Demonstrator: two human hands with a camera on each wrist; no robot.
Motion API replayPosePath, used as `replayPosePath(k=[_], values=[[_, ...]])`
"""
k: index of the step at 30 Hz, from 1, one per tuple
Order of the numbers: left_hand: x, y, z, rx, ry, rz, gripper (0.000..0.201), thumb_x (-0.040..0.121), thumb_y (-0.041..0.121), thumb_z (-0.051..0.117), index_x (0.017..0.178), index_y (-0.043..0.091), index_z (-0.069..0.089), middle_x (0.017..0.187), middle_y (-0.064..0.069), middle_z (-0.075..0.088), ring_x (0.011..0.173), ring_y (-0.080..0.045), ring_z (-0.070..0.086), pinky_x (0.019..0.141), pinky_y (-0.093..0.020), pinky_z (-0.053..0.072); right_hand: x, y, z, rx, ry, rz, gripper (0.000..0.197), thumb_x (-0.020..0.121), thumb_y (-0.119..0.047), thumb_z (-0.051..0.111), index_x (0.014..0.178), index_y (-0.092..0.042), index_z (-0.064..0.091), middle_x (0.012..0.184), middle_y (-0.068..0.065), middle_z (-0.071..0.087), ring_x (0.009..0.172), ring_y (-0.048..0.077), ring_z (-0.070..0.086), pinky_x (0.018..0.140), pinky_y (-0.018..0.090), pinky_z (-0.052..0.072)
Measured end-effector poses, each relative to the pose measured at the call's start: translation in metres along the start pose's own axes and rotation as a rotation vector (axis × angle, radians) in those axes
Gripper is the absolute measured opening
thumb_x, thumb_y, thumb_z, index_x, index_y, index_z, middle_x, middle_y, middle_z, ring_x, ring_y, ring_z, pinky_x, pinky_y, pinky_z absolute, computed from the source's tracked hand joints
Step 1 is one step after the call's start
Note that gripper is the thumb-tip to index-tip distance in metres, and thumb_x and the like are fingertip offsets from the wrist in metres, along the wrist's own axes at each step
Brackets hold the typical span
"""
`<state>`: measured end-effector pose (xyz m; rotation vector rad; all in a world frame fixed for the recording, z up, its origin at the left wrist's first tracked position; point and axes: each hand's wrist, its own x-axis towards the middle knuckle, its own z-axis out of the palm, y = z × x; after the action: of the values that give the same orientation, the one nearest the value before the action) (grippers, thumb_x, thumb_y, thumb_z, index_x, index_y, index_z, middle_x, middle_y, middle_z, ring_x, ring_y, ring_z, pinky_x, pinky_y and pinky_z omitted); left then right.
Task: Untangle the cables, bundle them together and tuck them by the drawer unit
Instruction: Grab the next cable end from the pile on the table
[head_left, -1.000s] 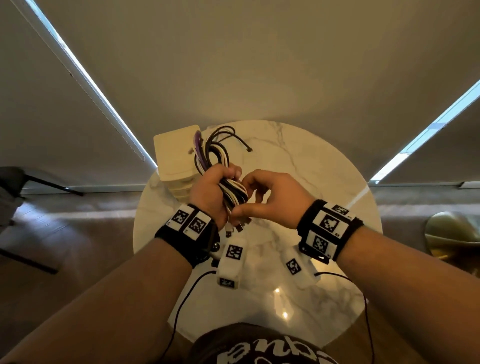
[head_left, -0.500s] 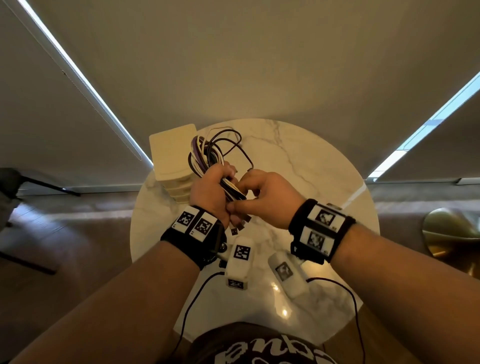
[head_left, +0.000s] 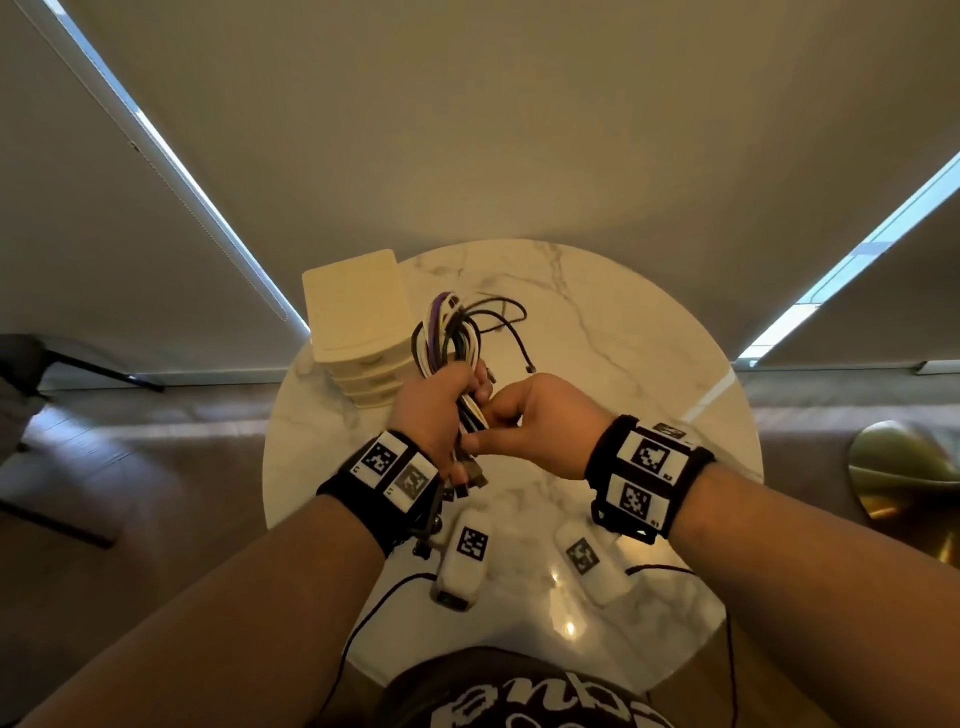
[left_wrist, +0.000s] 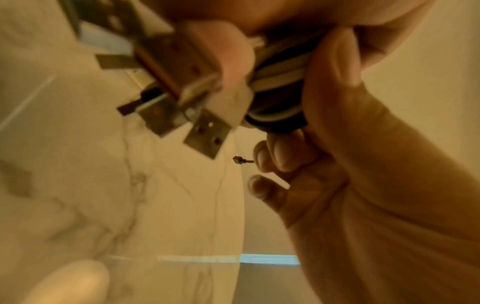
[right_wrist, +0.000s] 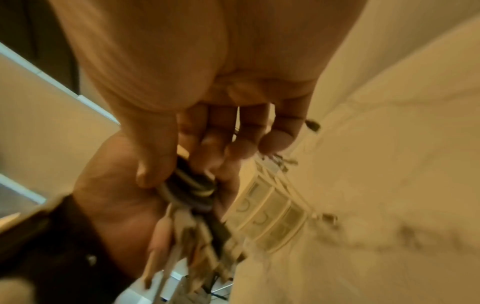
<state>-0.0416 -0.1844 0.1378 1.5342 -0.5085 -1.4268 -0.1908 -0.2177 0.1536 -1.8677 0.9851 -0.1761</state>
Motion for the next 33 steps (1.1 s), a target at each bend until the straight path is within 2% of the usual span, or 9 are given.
replayPosePath(k=[2, 6, 9, 11, 15, 17, 21, 26, 33], values=[[-0.001, -0.004, -0.002, 0.116, 0.038, 0.042, 0.022, 0.052, 0.033, 0.061, 0.07, 0.02, 0.065, 0.07, -0.009, 0.057, 0.058, -0.029, 0.05, 0.054, -0.039, 0.04, -0.003, 0.0, -0.009, -0.134, 0.027, -0.014, 0.031, 0.093, -0.047, 0.07, 0.075, -0.022, 0.076, 0.065, 0.005, 0.063, 0.054, 0.009, 0.048, 0.059, 0.032, 0.045], [0.002, -0.008, -0.011, 0.215, 0.057, 0.109, 0.023, 0.052, 0.029, 0.063, 0.067, 0.011, 0.067, 0.066, -0.018, 0.054, 0.063, -0.033, 0.049, 0.06, -0.045, 0.04, -0.002, 0.002, -0.033, -0.246, 0.54, -0.309, 0.027, 0.086, -0.024, 0.069, 0.112, -0.026, 0.071, 0.103, -0.006, 0.068, 0.096, 0.013, 0.062, 0.088, 0.04, 0.054], [0.0, -0.013, -0.013, 0.44, -0.041, 0.08, 0.017, 0.057, 0.023, 0.064, 0.067, 0.009, 0.066, 0.063, -0.018, 0.056, 0.057, -0.03, 0.05, 0.056, -0.042, 0.042, 0.013, 0.007, -0.04, -0.579, 0.396, -0.403, 0.089, 0.068, -0.016, 0.07, 0.152, -0.025, 0.041, 0.151, 0.005, 0.045, 0.139, 0.028, 0.039, 0.117, 0.041, 0.035], [-0.003, -0.015, -0.009, 0.588, -0.137, 0.079, 0.017, 0.06, 0.021, 0.063, 0.07, 0.008, 0.065, 0.062, -0.014, 0.056, 0.057, -0.027, 0.052, 0.057, -0.041, 0.044, 0.024, 0.008, -0.038, -0.76, 0.222, -0.379, 0.093, 0.072, -0.014, 0.067, 0.157, -0.028, 0.033, 0.163, 0.002, 0.034, 0.151, 0.027, 0.027, 0.123, 0.047, 0.026], [-0.001, -0.021, -0.015, 0.723, -0.223, 0.023, 0.033, 0.064, 0.021, 0.063, 0.086, -0.004, 0.065, 0.063, -0.012, 0.055, 0.058, -0.026, 0.052, 0.056, -0.037, 0.045, 0.026, 0.015, -0.037, -0.894, -0.087, -0.205, 0.037, 0.091, -0.021, 0.057, 0.128, -0.029, 0.059, 0.129, -0.003, 0.066, 0.13, 0.018, 0.055, 0.125, 0.052, 0.019], [-0.002, -0.025, -0.021, 0.805, -0.235, -0.004, 0.014, 0.074, 0.016, 0.067, 0.081, 0.004, 0.066, 0.06, -0.007, 0.057, 0.052, -0.025, 0.053, 0.05, -0.031, 0.045, 0.021, 0.019, -0.032, -0.94, -0.151, -0.134, 0.021, 0.098, -0.025, 0.05, 0.115, -0.025, 0.062, 0.104, 0.001, 0.072, 0.108, 0.026, 0.065, 0.116, 0.047, 0.035], [-0.001, -0.03, -0.028, 0.805, -0.243, -0.061, 0.024, 0.074, 0.019, 0.066, 0.084, -0.002, 0.068, 0.064, -0.011, 0.059, 0.055, -0.025, 0.051, 0.052, -0.033, 0.043, 0.018, 0.029, -0.017, -0.736, -0.071, -0.056, 0.02, 0.1, -0.024, 0.05, 0.115, -0.024, 0.062, 0.087, 0.001, 0.065, 0.088, 0.029, 0.064, 0.068, 0.033, 0.039], [-0.001, -0.031, -0.039, 0.32, -0.16, -0.11, 0.018, 0.066, 0.012, 0.058, 0.076, 0.001, 0.068, 0.069, -0.021, 0.057, 0.056, -0.027, 0.052, 0.057, -0.033, 0.044, 0.008, 0.047, -0.02, -0.092, 0.062, 0.051, 0.01, 0.096, -0.039, 0.068, 0.096, -0.029, 0.067, 0.072, 0.001, 0.07, 0.063, 0.015, 0.063, 0.065, 0.039, 0.053], [0.008, -0.032, -0.054, -0.014, -0.119, -0.159, 0.019, 0.075, 0.004, 0.044, 0.087, -0.002, 0.057, 0.062, -0.013, 0.05, 0.047, -0.023, 0.043, 0.045, -0.028, 0.038, -0.007, 0.074, -0.005, 0.365, 0.028, 0.055, 0.031, 0.106, -0.042, 0.049, 0.106, -0.018, 0.068, 0.071, -0.003, 0.055, 0.063, 0.018, 0.055, 0.066, 0.032, 0.048]])
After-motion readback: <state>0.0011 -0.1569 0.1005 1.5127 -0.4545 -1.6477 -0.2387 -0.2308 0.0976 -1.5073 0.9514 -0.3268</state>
